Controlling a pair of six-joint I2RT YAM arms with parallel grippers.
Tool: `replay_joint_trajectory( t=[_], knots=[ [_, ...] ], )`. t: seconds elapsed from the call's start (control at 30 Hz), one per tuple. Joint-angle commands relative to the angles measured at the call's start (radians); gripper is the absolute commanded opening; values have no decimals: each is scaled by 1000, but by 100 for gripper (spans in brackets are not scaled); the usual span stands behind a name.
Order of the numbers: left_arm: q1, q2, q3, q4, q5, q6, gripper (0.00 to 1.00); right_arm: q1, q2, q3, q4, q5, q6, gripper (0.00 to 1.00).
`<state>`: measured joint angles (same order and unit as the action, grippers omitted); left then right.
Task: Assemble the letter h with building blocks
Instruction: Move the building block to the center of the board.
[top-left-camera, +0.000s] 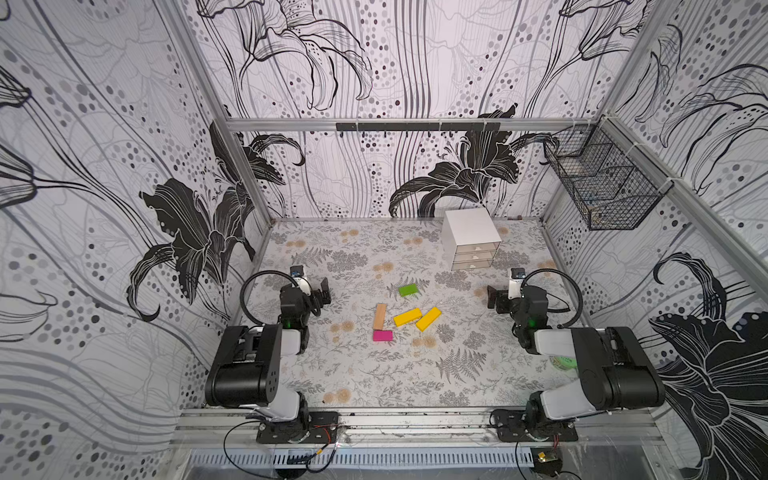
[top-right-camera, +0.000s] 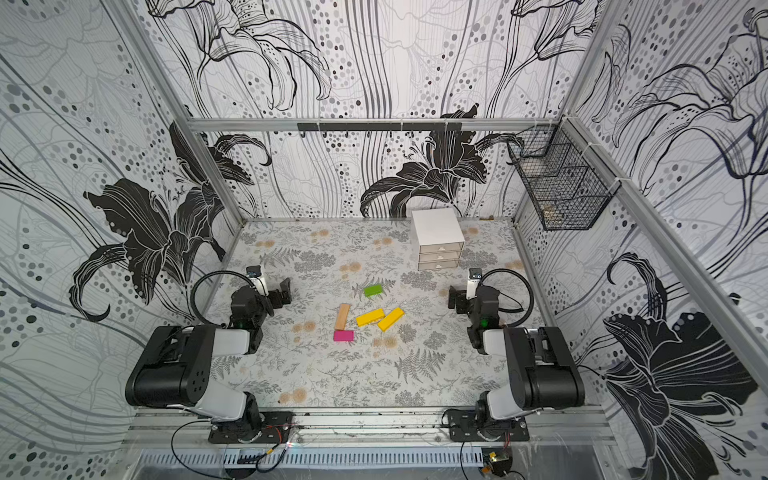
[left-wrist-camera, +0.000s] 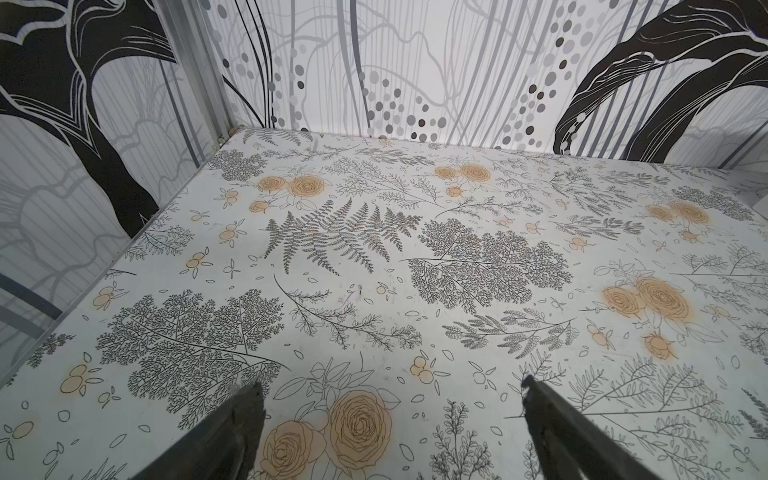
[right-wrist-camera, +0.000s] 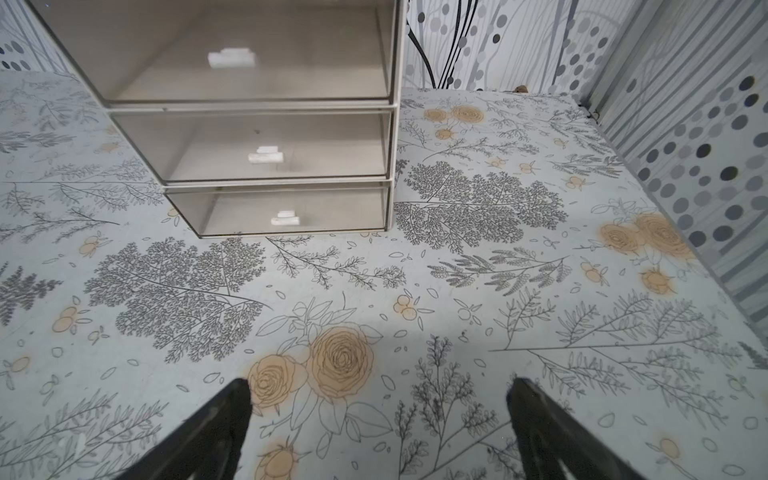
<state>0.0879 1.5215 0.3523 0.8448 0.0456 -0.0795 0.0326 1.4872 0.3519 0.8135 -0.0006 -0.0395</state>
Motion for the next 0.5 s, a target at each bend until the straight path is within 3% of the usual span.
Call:
replay_joint_trajectory(
  t=[0.0, 0.03, 0.13, 0.47],
  knots=[
    [-4, 5, 17, 38, -32, 4, 99, 3, 15, 23, 21, -7, -9, 99],
    [-10, 2, 12, 47, -46, 7, 99, 4, 14, 23, 21, -7, -9, 99],
    [-88, 2, -36, 142, -232, 25, 99, 3, 14, 23, 21, -8, -7, 99],
    [-85, 8, -30, 139, -236, 18, 99, 3, 14, 23, 22, -9, -8, 99]
  ],
)
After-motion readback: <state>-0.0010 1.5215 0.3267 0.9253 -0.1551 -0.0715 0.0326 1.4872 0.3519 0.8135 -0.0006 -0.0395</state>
